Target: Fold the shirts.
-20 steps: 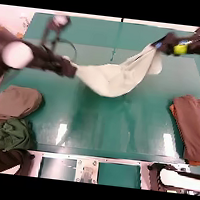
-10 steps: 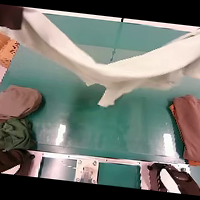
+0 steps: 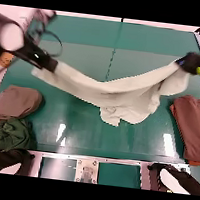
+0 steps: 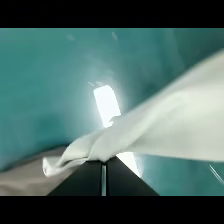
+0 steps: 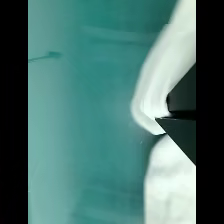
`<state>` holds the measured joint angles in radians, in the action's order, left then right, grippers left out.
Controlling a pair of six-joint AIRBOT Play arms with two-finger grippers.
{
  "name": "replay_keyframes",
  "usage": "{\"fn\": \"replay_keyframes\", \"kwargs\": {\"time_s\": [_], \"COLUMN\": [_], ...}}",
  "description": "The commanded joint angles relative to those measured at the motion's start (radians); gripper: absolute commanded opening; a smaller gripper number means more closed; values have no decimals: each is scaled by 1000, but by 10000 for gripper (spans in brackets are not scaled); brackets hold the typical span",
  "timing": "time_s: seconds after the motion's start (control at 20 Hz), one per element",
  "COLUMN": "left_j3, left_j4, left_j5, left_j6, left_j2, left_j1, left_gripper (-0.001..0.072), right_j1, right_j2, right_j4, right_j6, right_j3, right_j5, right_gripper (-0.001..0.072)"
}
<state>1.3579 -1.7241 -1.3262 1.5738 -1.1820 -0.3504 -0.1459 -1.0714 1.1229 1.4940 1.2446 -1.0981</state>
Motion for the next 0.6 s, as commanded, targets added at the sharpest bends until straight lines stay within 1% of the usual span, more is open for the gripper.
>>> {"fn": "replay_keyframes", "kwargs": {"time_s": [0.0,0.15,0.2,0.25,0.3,0.35,0.4,0.45,0.55], "left_j3": [-114,-106,-90,-62,-29,5,53,102,196], "left_j4": [276,447,476,477,475,476,476,476,476], "left_j5": [102,173,178,170,151,136,113,74,-31], "left_j6": [-88,-171,-181,-179,-179,-179,-176,-177,-178], "left_j2": [-179,-360,-411,-453,-476,-482,-482,-482,-482], "left_j1": [133,186,193,201,214,231,254,280,349], "left_gripper": [21,22,22,23,26,196,497,528,529], "right_j1": [1,0,0,-2,-11,-28,-56,-88,-153], "right_j2": [-254,-434,-460,-470,-468,-462,-448,-423,-357], "right_j4": [3,-47,-53,-52,-50,-48,-47,-47,-24], "right_j6": [-13,-13,-13,-13,-13,-13,-13,-13,-6], "right_j3": [-77,-74,-74,-72,-59,-35,-9,5,-2], "right_j5": [85,134,148,153,138,99,38,-16,-100], "right_gripper": [17,17,17,37,174,291,295,295,295]}}
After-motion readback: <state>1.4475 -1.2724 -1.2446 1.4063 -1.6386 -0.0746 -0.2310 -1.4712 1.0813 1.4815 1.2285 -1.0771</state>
